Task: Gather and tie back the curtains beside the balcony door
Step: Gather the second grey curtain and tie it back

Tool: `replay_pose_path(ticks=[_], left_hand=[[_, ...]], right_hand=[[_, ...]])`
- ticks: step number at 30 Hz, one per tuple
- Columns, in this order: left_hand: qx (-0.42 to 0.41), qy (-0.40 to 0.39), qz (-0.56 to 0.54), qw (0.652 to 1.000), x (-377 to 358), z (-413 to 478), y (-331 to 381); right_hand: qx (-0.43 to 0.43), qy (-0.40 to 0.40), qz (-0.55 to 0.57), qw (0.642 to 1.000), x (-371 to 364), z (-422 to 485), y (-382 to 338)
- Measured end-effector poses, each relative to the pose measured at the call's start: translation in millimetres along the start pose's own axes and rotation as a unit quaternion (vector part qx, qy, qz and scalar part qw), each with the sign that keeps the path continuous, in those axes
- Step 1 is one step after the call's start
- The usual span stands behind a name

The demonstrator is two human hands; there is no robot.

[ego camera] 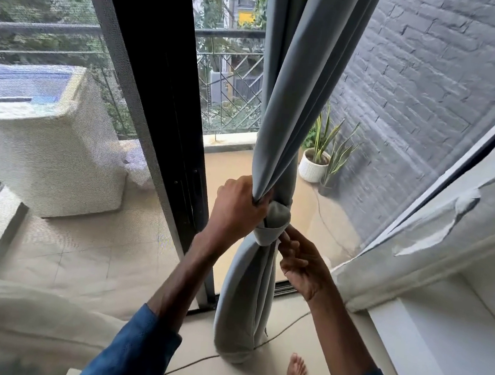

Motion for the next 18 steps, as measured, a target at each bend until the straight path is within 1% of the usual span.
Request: replay_pose_path(ticks=[3, 6, 9, 12, 14, 16, 17, 18], left_hand=[[-0.008, -0.005, 0.005, 1.0, -2.4, -0.6, 1.9], [-0.013, -0.014, 0.005, 1.0, -2.8, 0.0, 2.0], [-0.024, -0.026, 0.004, 0.999, -1.8, 1.3, -1.8], [-0.03, -0.03, 0.016, 0.999, 0.1, -0.4, -1.0], [-0.036, -0.031, 0.037, 0.998, 1.9, -2.0, -0.4], [-0.036, -0.033, 0.064, 0.997, 3.7, -2.5, -2.7], [-0.034, -0.039, 0.071, 0.996, 4.5, -2.4, -4.1], [-0.034, -0.046, 0.072, 0.996, 4.9, -2.1, -4.7]], right_hand=[[0.01, 0.001, -0.041, 0.999, -3.1, -3.5, -2.9], [0.0, 0.017, -0.067, 0.998, -11.5, -5.3, -4.6], [0.005, 0.07, -0.123, 0.99, -17.4, -2.5, -3.3], [0.039, 0.125, -0.159, 0.979, -9.8, 7.1, -1.6], [0.064, 0.154, -0.239, 0.956, 4.6, 11.1, -2.9], [0.083, 0.193, -0.34, 0.917, 26.1, 7.6, -2.5], [0.091, 0.213, -0.362, 0.903, 39.2, 4.1, -1.4], [0.094, 0.229, -0.363, 0.898, 50.7, 1.1, 0.2]])
Point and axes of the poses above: each hand's wrist, its own z-axis towards the middle knuckle, its own x-axis out of the back of the hand, y = z × x, the point moved 1 cm from there along z, towards the middle knuckle, and after that the axes turned 6 degrees about z, right-handed, at the moved point
